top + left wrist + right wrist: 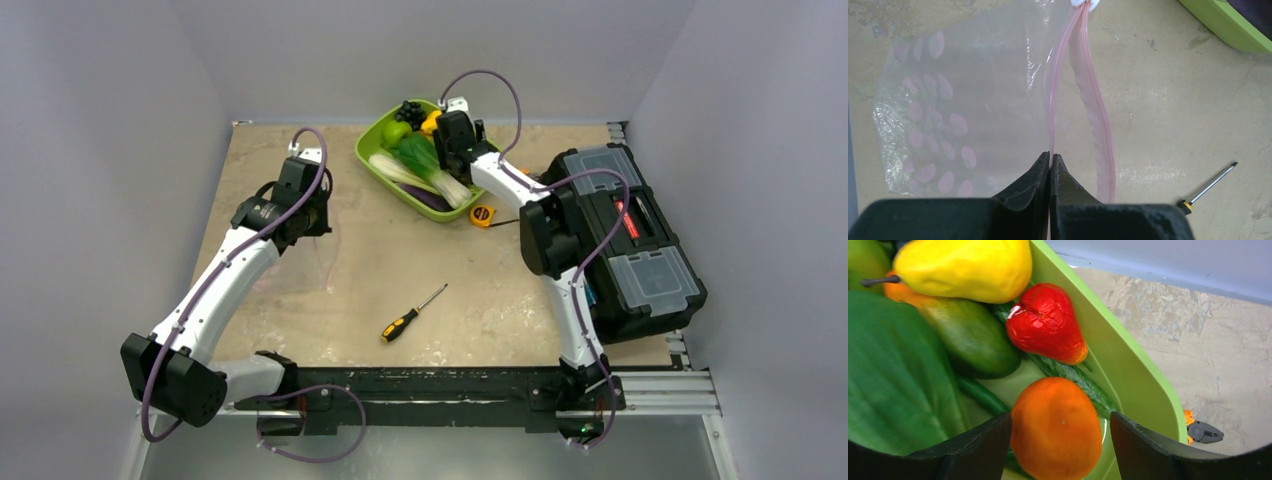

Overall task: Place the food in the zip-top bag and seal the zipper
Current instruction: Move the bin to the center of the board, then pick up the fake fruit from the bin, then place the fake fruit in the zipper food storage bag, then pick up the fake fruit from the bin, then place the fake fruit in the zipper food storage bag.

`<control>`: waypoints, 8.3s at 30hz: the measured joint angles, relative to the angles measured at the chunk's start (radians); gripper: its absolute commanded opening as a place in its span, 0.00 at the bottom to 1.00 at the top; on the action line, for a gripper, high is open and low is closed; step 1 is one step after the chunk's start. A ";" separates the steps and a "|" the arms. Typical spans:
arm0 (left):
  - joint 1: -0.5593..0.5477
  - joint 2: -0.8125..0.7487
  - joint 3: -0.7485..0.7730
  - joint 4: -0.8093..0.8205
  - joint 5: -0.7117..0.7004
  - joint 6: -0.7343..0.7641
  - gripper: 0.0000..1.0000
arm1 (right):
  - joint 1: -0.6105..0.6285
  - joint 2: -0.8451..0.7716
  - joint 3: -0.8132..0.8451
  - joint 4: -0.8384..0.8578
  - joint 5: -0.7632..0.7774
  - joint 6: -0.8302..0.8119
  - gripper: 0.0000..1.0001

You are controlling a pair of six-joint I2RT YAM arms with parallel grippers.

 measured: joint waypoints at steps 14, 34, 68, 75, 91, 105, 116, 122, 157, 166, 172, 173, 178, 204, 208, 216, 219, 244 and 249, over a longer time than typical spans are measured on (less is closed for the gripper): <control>0.000 0.004 0.000 0.000 0.029 0.001 0.00 | -0.046 0.035 -0.085 0.051 -0.101 0.063 0.74; 0.000 0.036 0.000 0.000 0.047 0.002 0.00 | -0.039 -0.149 -0.336 -0.039 -0.168 0.141 0.59; 0.039 0.004 -0.055 0.106 0.449 -0.077 0.00 | 0.187 -0.650 -1.073 1.240 -1.100 0.796 0.00; 0.039 -0.053 -0.066 0.145 0.464 -0.077 0.00 | 0.223 -0.534 -1.084 1.449 -1.179 0.930 0.00; 0.039 -0.080 -0.088 0.180 0.507 -0.077 0.00 | 0.270 -0.547 -1.007 1.051 -1.022 0.701 0.57; 0.039 -0.079 -0.088 0.179 0.502 -0.077 0.00 | 0.273 -0.603 -0.981 0.962 -1.014 0.621 0.70; 0.039 -0.073 -0.088 0.174 0.491 -0.077 0.00 | 0.274 -0.649 -0.971 0.849 -0.956 0.537 0.68; 0.039 -0.066 -0.088 0.168 0.488 -0.076 0.00 | 0.272 -0.734 -0.953 0.734 -0.795 0.451 0.70; 0.040 -0.065 -0.087 0.150 0.472 -0.069 0.00 | 0.041 0.029 -0.097 0.220 0.105 -0.084 0.75; 0.051 -0.051 -0.087 0.150 0.484 -0.069 0.00 | 0.035 0.070 -0.068 0.256 0.163 -0.192 0.65; 0.053 -0.049 -0.087 0.150 0.485 -0.069 0.00 | 0.032 0.090 -0.061 0.246 0.155 -0.193 0.52; 0.053 -0.049 -0.087 0.150 0.486 -0.069 0.00 | 0.031 0.090 -0.061 0.246 0.156 -0.193 0.47; 0.053 -0.048 -0.087 0.150 0.486 -0.069 0.00 | 0.030 0.089 -0.060 0.242 0.154 -0.193 0.20; 0.053 -0.032 -0.083 0.127 0.446 -0.068 0.00 | 0.034 -0.789 -1.017 0.721 -0.732 0.388 0.00; 0.053 -0.031 -0.082 0.127 0.443 -0.068 0.00 | 0.063 -0.764 -1.093 0.932 -0.928 0.529 0.00; 0.053 -0.030 -0.082 0.126 0.442 -0.068 0.00 | 0.203 -0.753 -1.131 1.157 -1.105 0.595 0.00; 0.053 -0.030 -0.082 0.126 0.442 -0.068 0.00 | 0.260 -0.739 -1.121 1.176 -1.114 0.593 0.00; 0.063 -0.034 -0.082 0.118 0.419 -0.066 0.00 | 0.297 -0.527 -0.954 1.028 -1.072 0.630 0.60; 0.065 -0.044 -0.082 0.114 0.425 -0.065 0.00 | 0.297 -0.525 -0.912 0.949 -1.026 0.610 0.62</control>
